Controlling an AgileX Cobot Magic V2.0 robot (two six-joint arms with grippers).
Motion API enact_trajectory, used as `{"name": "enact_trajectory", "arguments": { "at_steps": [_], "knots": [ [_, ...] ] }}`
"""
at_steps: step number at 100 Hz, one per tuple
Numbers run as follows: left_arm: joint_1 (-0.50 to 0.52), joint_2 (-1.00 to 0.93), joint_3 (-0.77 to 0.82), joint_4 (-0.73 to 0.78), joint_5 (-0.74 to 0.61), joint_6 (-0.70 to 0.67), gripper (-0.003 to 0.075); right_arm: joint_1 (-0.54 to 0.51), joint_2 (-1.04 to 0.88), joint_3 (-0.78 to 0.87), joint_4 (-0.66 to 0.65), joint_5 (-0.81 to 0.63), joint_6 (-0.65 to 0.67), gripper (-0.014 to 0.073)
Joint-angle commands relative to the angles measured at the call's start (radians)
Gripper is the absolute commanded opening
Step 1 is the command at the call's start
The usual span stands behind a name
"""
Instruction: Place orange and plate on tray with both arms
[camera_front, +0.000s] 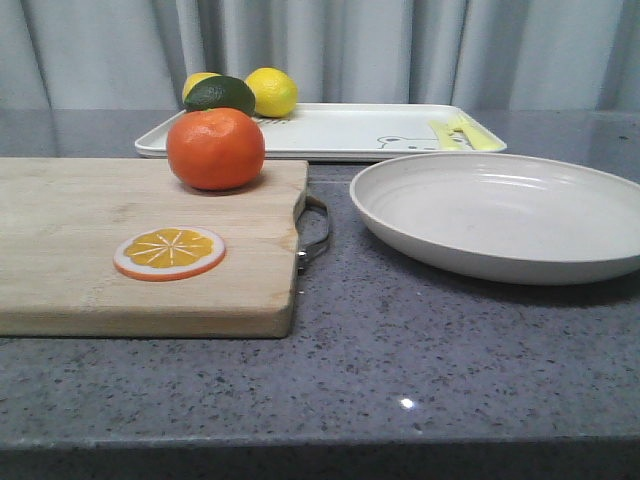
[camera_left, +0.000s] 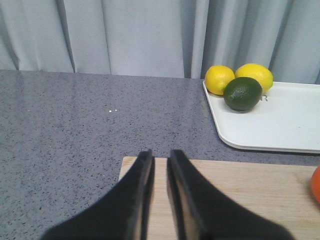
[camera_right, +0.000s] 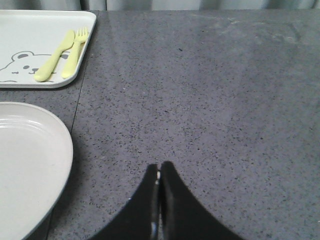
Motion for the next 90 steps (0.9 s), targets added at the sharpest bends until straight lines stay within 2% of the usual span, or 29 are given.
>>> {"name": "enact_trajectory", "arguments": {
  "at_steps": [1, 13, 22, 37, 50, 66, 80, 90],
  "knots": [
    [-0.008, 0.005, -0.035, -0.007, -0.091, -0.007, 0.0252, -0.007, 0.011, -0.039, -0.001, -0.086, 0.000, -0.0064],
    [-0.008, 0.005, -0.035, -0.007, -0.091, -0.007, 0.0469, -0.007, 0.011, -0.039, -0.001, -0.086, 0.000, -0.0064],
    [-0.008, 0.005, -0.035, -0.007, -0.091, -0.007, 0.0547, -0.007, 0.011, -0.039, -0.001, -0.086, 0.000, -0.0064],
    [-0.008, 0.020, -0.076, -0.007, -0.045, -0.007, 0.0551, -0.007, 0.011, -0.039, 0.000, -0.086, 0.000, -0.0064],
    [-0.028, 0.085, -0.172, -0.010, 0.066, -0.007, 0.0550, -0.007, 0.011, -0.039, 0.001, -0.085, 0.000, -0.0064],
    [-0.121, 0.228, -0.329, -0.010, 0.243, -0.007, 0.0550, -0.007, 0.011, -0.039, 0.001, -0.086, 0.000, -0.0064],
    [-0.212, 0.375, -0.450, -0.010, 0.325, -0.007, 0.0554, -0.007, 0.011, -0.039, 0.001, -0.086, 0.000, -0.0064],
    [-0.269, 0.473, -0.529, -0.010, 0.370, -0.007, 0.0585, -0.007, 0.011, -0.039, 0.001, -0.086, 0.000, -0.0064]
  ]
}}
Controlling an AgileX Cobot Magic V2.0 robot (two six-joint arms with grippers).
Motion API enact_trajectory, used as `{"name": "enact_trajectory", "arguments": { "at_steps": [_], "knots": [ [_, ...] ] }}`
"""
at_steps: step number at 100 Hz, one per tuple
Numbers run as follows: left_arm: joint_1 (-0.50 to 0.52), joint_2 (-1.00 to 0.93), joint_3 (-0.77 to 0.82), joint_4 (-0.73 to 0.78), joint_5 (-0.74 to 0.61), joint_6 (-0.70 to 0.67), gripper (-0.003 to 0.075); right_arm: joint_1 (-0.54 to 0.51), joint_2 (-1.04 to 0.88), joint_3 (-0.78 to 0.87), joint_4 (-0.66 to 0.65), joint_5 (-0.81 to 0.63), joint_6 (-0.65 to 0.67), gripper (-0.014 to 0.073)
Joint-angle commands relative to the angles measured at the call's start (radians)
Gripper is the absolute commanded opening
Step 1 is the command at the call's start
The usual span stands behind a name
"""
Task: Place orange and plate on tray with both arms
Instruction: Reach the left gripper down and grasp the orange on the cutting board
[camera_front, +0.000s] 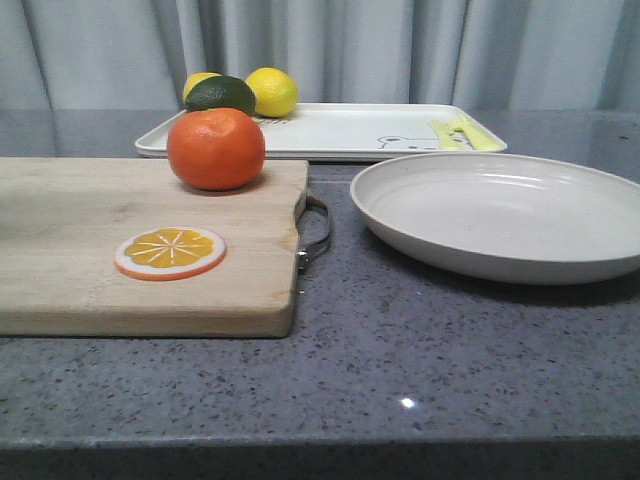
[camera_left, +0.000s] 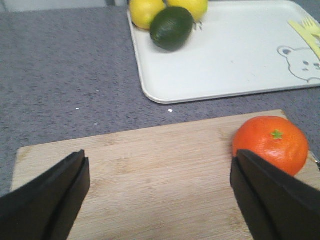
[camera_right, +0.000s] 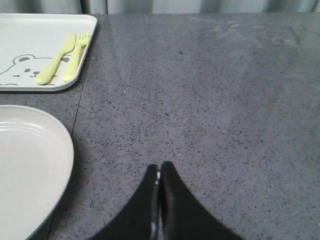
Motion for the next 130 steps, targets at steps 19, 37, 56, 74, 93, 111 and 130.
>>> {"name": "enact_trajectory", "arguments": {
  "at_steps": [19, 37, 56, 74, 93, 111, 130],
  "knots": [
    [-0.131, 0.215, -0.230, -0.016, 0.040, -0.007, 0.0643, -0.007, 0.011, -0.039, 0.000, -0.080, 0.000, -0.0064],
    [-0.174, 0.352, -0.373, -0.095, 0.113, -0.007, 0.0641, -0.007, 0.011, -0.039, 0.000, -0.080, 0.000, -0.0064],
    [-0.185, 0.490, -0.526, -0.150, 0.264, -0.007, 0.0641, -0.007, 0.011, -0.039, 0.000, -0.072, 0.000, -0.0064],
    [-0.185, 0.586, -0.616, -0.152, 0.366, -0.007, 0.0641, -0.007, 0.011, -0.039, 0.000, -0.072, 0.000, -0.0064],
    [-0.185, 0.647, -0.646, -0.177, 0.408, -0.007, 0.0641, -0.007, 0.011, -0.039, 0.000, -0.062, 0.000, -0.0064],
    [-0.185, 0.677, -0.652, -0.185, 0.428, -0.007, 0.0641, -0.007, 0.011, -0.039, 0.000, -0.064, 0.000, -0.0064],
    [-0.185, 0.683, -0.654, -0.185, 0.435, -0.007, 0.0620, -0.007, 0.011, -0.039, 0.000, -0.064, 0.000, -0.0064]
  ]
}}
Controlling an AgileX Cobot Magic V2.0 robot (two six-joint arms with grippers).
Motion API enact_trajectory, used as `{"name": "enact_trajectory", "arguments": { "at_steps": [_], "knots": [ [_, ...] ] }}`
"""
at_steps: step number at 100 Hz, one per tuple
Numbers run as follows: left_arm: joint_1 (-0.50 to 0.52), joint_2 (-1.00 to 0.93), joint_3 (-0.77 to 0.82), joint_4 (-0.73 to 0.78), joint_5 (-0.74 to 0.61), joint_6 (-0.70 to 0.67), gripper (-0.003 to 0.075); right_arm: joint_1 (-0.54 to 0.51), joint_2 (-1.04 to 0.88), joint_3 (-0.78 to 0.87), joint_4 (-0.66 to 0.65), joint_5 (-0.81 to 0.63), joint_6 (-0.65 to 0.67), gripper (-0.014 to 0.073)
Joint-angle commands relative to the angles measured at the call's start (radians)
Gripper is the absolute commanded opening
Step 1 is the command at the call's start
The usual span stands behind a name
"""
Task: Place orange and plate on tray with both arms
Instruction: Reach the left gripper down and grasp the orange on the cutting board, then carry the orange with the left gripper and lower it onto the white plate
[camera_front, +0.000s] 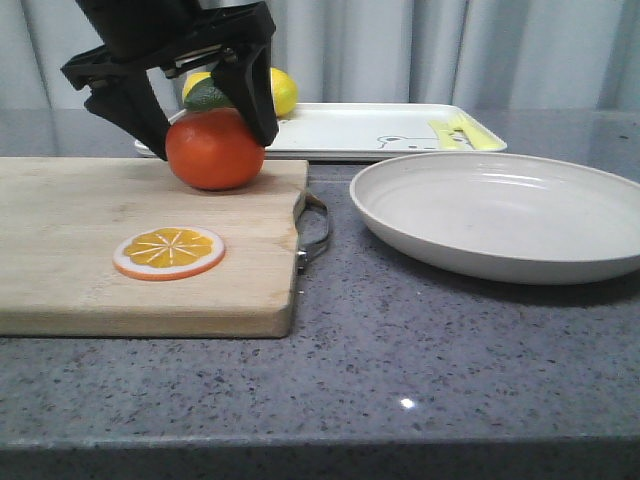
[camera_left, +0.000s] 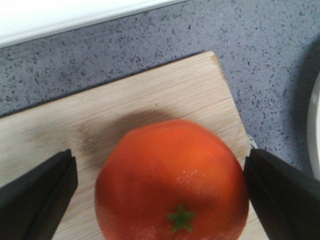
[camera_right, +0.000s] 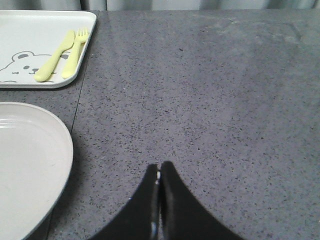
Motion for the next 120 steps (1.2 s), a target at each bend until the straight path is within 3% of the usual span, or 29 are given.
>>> {"name": "enact_trajectory", "arguments": {
  "at_steps": [1, 24, 43, 67, 120],
  "knots": [
    [-0.009, -0.045, -0.035, -0.025, -0.026, -0.007, 0.0613, -0.007, 0.011, -0.039, -0.001, -0.071, 0.000, -0.0064],
    [-0.009, -0.045, -0.035, -0.025, -0.026, -0.007, 0.0394, -0.007, 0.011, -0.039, -0.001, -0.071, 0.000, -0.0064],
    [-0.009, -0.045, -0.057, -0.025, -0.011, 0.028, 0.0291, -0.007, 0.011, -0.039, -0.001, -0.069, 0.000, -0.0064],
    [-0.039, -0.045, -0.163, -0.091, 0.015, 0.036, 0.0282, -0.007, 0.011, -0.037, -0.001, -0.065, 0.000, -0.0064],
    [-0.344, 0.119, -0.354, -0.095, -0.015, 0.037, 0.0282, -0.007, 0.011, -0.037, -0.001, -0.059, 0.000, -0.0064]
  ]
}}
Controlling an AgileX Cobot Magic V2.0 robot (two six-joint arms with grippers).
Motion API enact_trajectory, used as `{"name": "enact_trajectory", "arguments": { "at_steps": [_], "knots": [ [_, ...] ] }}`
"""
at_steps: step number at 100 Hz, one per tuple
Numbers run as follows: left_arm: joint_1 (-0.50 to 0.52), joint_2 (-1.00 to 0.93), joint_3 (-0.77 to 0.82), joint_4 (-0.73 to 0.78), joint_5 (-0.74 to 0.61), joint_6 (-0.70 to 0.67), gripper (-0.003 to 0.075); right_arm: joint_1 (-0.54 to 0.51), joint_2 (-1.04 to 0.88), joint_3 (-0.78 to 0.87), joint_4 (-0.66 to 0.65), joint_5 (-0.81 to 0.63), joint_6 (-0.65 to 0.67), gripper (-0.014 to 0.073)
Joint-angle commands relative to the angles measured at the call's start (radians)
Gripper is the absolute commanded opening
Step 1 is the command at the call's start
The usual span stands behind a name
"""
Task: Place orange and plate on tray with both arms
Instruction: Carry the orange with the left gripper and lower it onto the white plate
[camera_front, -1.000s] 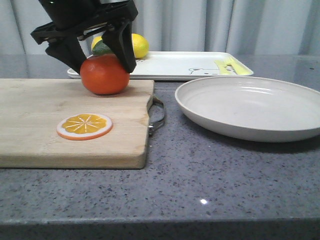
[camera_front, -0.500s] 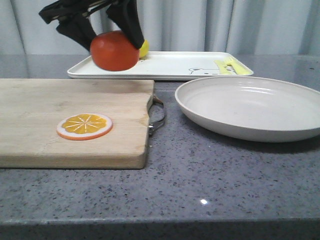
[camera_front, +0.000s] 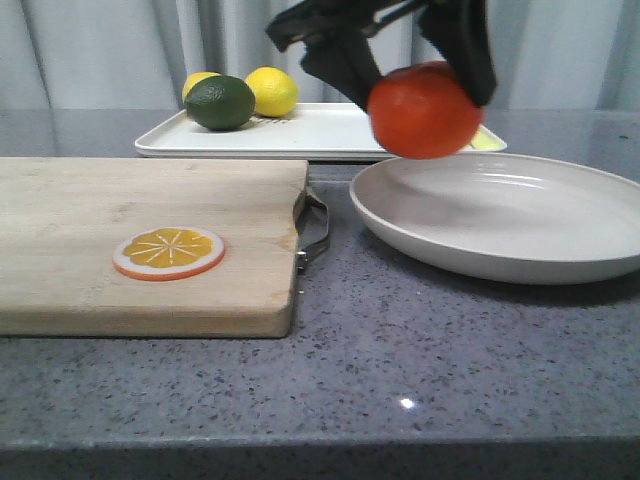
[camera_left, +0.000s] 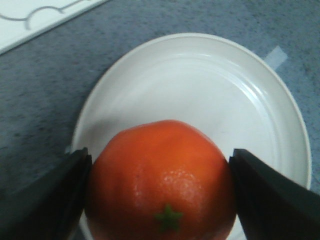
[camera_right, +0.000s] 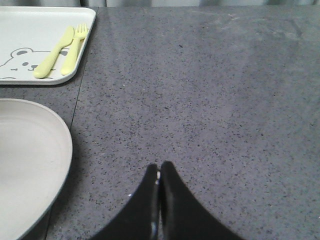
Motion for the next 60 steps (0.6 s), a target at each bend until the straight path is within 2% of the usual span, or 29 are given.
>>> {"name": "enact_trajectory", "arguments": {
  "at_steps": [1, 19, 46, 53, 60],
  "knots": [
    [-0.041, -0.020, -0.058, -0.028, -0.048, 0.004, 0.0282, -0.007, 0.011, -0.037, -0.001, -0.071, 0.000, -0.0064],
    [-0.077, 0.027, -0.060, -0.026, -0.081, 0.004, 0.0282, -0.007, 0.011, -0.037, -0.001, -0.071, 0.000, -0.0064],
    [-0.077, 0.059, -0.060, -0.012, -0.089, 0.004, 0.0289, -0.007, 0.011, -0.037, -0.001, -0.071, 0.000, -0.0064],
    [-0.077, 0.059, -0.060, -0.005, -0.091, 0.004, 0.0335, -0.007, 0.011, -0.037, -0.001, -0.071, 0.000, -0.0064],
    [-0.077, 0.059, -0.060, 0.011, -0.089, 0.004, 0.0435, -0.007, 0.011, -0.037, -0.001, -0.071, 0.000, -0.0064]
  ]
}}
